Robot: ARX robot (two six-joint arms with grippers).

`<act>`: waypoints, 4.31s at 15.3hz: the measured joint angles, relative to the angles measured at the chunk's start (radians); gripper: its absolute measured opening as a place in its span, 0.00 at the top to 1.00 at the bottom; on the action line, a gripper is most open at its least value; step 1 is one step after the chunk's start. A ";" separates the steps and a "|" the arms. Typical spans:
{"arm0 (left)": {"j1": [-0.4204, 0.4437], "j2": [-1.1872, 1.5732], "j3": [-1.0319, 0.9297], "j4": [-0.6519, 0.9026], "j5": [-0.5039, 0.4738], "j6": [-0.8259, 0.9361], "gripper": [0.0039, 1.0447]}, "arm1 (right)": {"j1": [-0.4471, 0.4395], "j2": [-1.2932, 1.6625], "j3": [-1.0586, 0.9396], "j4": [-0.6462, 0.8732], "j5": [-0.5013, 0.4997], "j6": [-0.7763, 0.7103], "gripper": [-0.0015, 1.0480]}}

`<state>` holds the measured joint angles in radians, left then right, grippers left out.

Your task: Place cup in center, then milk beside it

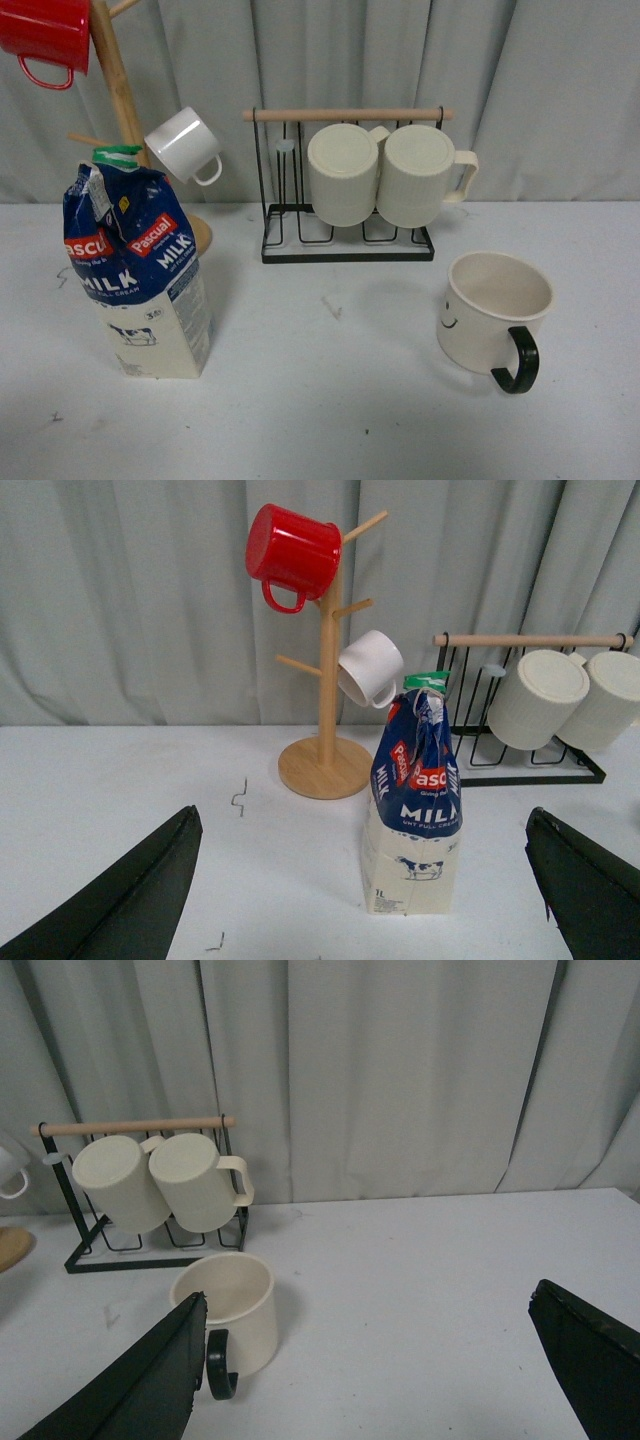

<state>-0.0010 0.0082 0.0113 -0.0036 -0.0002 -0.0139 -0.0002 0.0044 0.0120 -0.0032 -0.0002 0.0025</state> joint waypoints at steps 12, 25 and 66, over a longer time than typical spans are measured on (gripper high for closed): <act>0.000 0.000 0.000 0.000 0.000 0.000 0.06 | -0.204 0.625 0.181 0.267 -0.331 0.160 0.06; 0.000 0.000 0.000 0.000 0.000 0.000 0.06 | 0.145 1.896 1.044 -0.037 -0.006 0.319 0.06; 0.000 0.000 0.000 0.000 0.000 0.000 0.06 | 0.353 1.852 1.143 -0.037 0.026 0.407 0.17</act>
<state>-0.0010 0.0082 0.0113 -0.0036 -0.0002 -0.0139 0.3527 1.8561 1.1549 -0.0402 0.0261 0.4099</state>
